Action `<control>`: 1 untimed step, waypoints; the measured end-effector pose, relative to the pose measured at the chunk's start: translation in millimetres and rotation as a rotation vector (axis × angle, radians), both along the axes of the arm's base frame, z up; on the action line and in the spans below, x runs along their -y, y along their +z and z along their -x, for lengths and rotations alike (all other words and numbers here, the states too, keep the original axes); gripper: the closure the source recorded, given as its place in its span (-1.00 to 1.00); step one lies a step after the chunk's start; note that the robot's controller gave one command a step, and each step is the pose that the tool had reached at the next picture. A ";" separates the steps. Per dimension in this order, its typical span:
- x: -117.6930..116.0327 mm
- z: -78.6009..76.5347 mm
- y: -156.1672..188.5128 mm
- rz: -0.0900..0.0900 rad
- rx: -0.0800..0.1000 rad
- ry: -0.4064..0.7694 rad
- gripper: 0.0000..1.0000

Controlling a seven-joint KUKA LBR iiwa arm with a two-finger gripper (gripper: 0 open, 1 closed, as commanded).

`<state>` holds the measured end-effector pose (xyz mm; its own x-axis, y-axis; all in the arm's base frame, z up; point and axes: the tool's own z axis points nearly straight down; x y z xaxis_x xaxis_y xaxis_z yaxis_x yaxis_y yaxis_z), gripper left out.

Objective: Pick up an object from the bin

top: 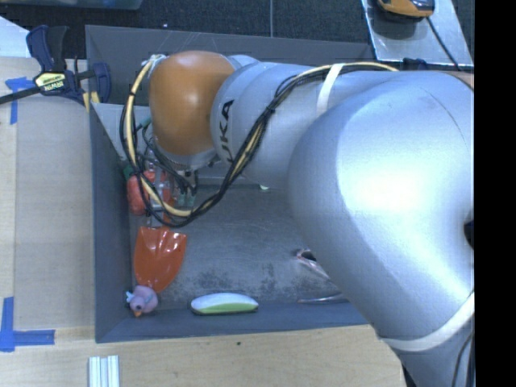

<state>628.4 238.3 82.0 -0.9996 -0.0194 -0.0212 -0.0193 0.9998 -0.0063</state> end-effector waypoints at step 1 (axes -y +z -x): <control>0.1 0.0 0.4 0.000 0.000 -0.001 1.00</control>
Offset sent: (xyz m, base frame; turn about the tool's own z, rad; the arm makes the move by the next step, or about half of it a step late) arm -0.0003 0.0000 0.0144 0.0002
